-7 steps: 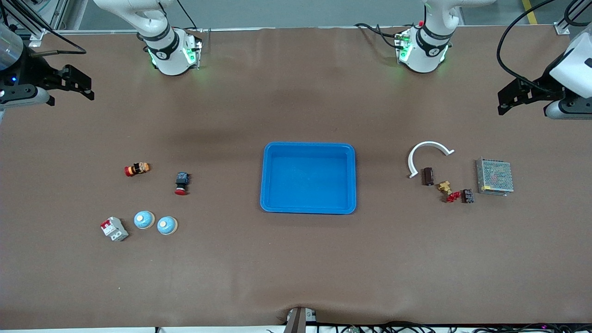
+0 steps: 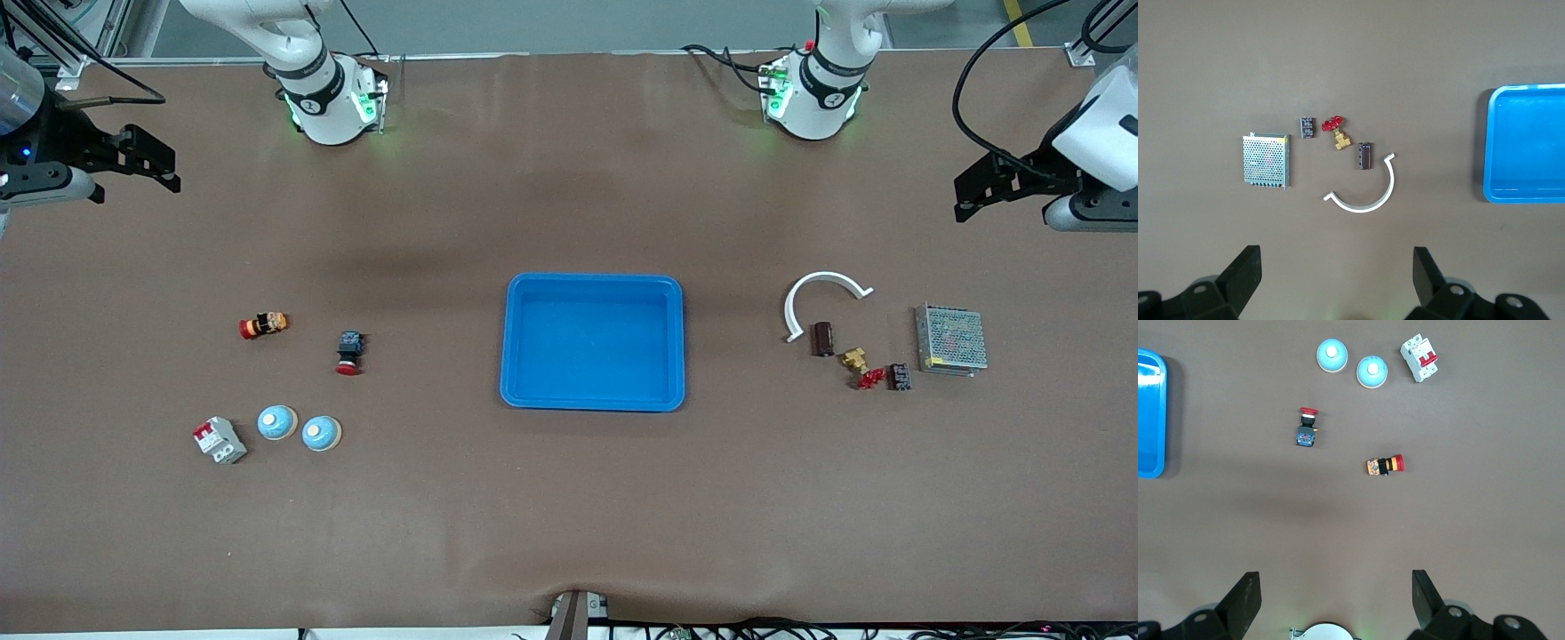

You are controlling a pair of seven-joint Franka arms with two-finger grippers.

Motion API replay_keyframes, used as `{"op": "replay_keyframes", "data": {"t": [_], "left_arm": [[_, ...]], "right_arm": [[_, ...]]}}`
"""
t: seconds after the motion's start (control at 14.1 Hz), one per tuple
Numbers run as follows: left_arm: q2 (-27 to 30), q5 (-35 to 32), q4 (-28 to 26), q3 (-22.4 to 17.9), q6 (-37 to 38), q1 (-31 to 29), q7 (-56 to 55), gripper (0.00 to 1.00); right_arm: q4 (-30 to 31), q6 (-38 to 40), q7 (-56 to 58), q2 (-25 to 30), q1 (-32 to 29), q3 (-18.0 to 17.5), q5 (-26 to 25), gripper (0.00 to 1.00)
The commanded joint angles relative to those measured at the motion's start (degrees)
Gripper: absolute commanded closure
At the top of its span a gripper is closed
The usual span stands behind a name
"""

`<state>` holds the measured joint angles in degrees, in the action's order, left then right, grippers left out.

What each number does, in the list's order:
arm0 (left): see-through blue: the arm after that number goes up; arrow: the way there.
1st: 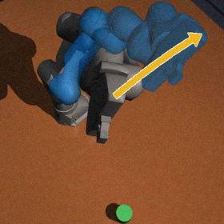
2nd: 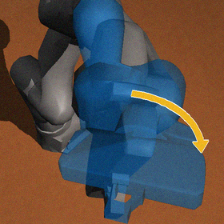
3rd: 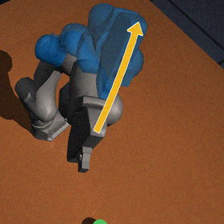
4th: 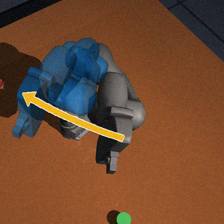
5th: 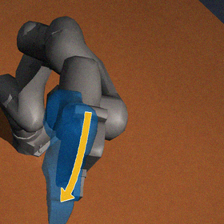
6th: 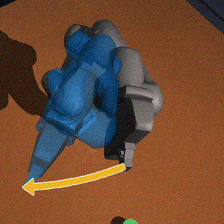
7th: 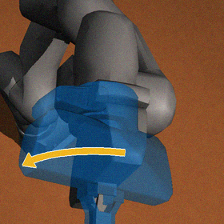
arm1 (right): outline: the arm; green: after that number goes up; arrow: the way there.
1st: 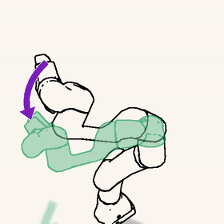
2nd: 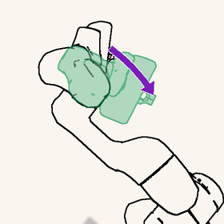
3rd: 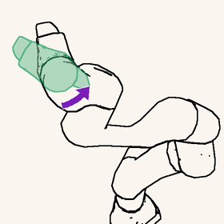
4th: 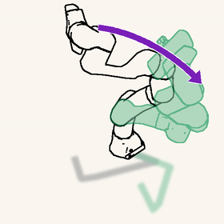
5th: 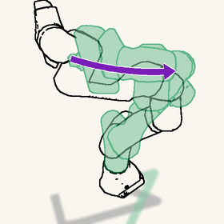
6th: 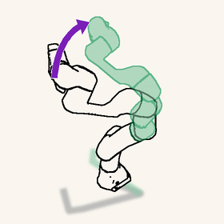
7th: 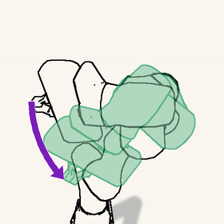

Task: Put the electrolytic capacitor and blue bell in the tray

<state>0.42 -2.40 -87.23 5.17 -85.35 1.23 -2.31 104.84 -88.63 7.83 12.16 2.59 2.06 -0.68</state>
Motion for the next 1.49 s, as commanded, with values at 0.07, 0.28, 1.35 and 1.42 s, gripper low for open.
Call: {"op": "replay_keyframes", "data": {"t": [0.07, 0.28, 1.35, 1.42], "left_arm": [[-1.7, 0.5, -0.6, -0.2, 0.3, -0.5, -0.2, 0.00], [-3.3, 0.3, -2.9, -0.2, -2.5, -1.8, -1.3, 0.00], [-12.8, -5.6, -32.1, -0.3, -50.9, -8.6, -1.2, 0.00], [-14.7, -5.6, -32.0, -0.3, -52.7, -9.2, -0.9, 0.00]], "right_arm": [[1.3, -0.5, 0.7, 1.6, -0.7, -0.5, -1.0, 0.00], [1.3, -0.5, 0.7, 1.6, -0.7, -0.5, -1.0, 0.00], [-6.4, -5.4, 0.4, -9.5, -0.1, -0.7, -0.7, 0.00], [-7.7, -6.8, 0.5, -12.2, 0.0, -0.7, -0.6, 0.00]]}}
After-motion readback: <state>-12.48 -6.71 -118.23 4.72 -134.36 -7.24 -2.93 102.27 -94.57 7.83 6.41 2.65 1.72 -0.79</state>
